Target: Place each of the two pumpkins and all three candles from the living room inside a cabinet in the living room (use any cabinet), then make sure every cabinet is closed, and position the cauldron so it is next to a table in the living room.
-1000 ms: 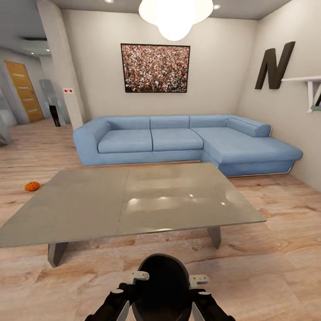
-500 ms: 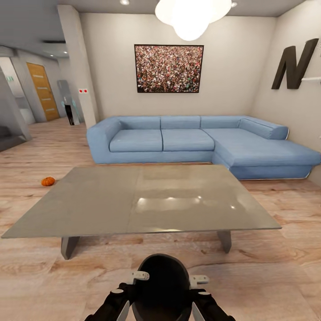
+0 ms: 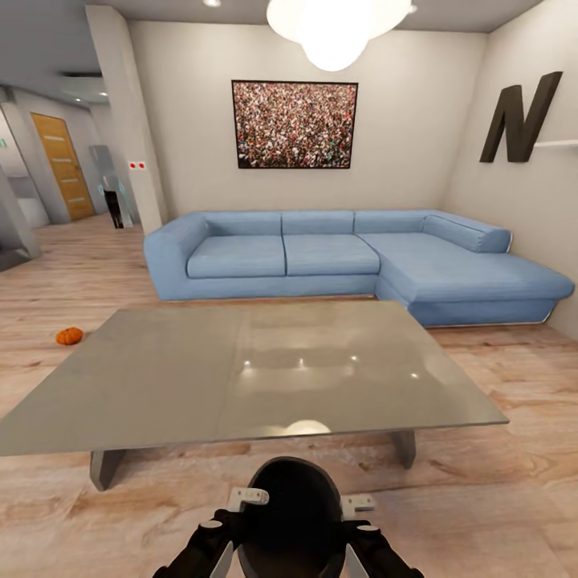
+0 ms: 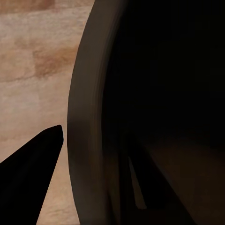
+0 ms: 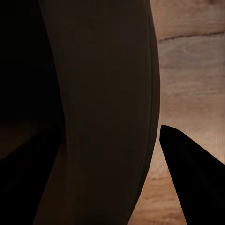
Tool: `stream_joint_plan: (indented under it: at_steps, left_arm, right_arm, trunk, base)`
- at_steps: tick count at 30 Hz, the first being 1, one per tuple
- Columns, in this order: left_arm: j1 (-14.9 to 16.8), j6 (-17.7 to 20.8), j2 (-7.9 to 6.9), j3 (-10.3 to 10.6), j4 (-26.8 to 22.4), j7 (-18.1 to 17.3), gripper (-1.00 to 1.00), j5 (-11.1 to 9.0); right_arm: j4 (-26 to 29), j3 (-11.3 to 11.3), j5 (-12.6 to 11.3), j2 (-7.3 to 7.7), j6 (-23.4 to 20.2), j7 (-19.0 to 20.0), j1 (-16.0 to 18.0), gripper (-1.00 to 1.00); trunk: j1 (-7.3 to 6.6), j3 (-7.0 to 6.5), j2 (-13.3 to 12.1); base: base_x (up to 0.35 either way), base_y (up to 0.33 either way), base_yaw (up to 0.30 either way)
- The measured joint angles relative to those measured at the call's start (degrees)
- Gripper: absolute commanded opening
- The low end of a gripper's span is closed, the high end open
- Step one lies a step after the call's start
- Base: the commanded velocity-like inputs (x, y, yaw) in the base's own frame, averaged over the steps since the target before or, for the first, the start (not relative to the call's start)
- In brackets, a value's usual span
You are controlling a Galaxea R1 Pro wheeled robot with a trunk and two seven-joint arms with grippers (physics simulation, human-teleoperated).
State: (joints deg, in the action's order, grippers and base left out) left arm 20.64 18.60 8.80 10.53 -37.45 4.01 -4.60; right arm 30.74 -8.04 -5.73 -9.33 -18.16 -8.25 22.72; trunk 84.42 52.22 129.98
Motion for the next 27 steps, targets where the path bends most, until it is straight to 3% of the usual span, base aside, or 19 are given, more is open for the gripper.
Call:
stream_joint_plan:
  at_steps: [21, 27]
  left_arm:
    - [0.01, -0.01, 0.00, 0.00, 0.00, -0.01, -1.00, 0.03]
    - [0.00, 0.06, 0.00, 0.00, 0.00, -0.01, -1.00, 0.03]
  right_arm:
    - [0.00, 0.03, 0.00, -0.01, 0.00, 0.00, 0.01, -1.00]
    - [-0.02, 0.02, -0.06, 0.00, 0.00, 0.00, -0.01, -1.00]
  trunk:
    - [0.02, 0.00, 0.00]
    - [1.33, 1.07, 2.39]
  base:
    - [0.022, 0.000, 0.000]
    - [0.000, 0.000, 0.000]
